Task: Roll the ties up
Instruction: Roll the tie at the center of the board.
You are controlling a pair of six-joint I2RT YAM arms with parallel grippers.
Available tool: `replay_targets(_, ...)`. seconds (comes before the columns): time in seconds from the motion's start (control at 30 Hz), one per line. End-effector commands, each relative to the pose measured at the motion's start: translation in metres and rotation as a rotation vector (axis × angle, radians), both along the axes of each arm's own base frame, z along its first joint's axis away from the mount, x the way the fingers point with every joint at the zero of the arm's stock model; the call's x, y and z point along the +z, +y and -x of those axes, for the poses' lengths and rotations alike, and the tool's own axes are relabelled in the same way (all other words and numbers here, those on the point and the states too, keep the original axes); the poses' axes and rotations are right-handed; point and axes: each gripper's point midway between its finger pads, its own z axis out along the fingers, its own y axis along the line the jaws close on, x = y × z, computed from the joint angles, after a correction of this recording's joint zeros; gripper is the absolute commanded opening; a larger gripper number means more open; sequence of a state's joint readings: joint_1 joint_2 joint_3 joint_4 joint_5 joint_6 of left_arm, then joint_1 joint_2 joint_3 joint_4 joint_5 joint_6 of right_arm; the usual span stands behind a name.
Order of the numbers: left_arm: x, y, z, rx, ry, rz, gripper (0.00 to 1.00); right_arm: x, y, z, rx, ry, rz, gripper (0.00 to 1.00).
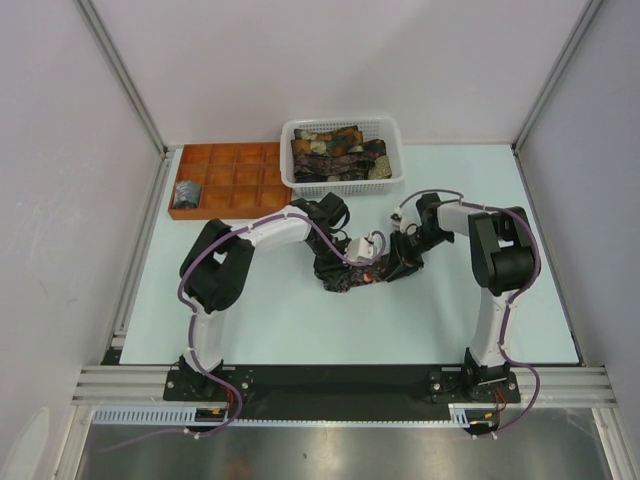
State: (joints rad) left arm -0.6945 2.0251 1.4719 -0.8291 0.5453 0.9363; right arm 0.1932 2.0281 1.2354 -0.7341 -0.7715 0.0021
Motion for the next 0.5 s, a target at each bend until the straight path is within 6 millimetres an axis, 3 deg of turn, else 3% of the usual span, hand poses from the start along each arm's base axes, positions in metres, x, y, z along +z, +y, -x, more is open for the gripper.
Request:
replay_targets(0.0,0.012,0.007,0.012,-0.032,0.018,-0.003,0.24,-0.019,-0.023,0.039,0.026,0.075,0.133,0.27)
replay_targets(0.17,0.007,-0.004,0.003,-0.017,0.021,0.016,0.23,-0.02,-0.027,0.046,0.022,0.087,0.143,0.26)
replay_targets(0.23,0.006,-0.005,0.002,-0.018,0.018,0.016,0.24,-0.005,-0.024,0.03,-0.023,0.063,0.061,0.28)
replay_targets(0.37,0.003,-0.003,0.005,-0.018,0.027,0.01,0.23,0.034,-0.032,-0.027,-0.109,-0.103,-0.029,0.34)
replay_targets(0.47,0.003,-0.003,0.005,-0.015,0.032,0.012,0.23,0.044,-0.046,-0.046,-0.136,-0.182,-0.007,0.36)
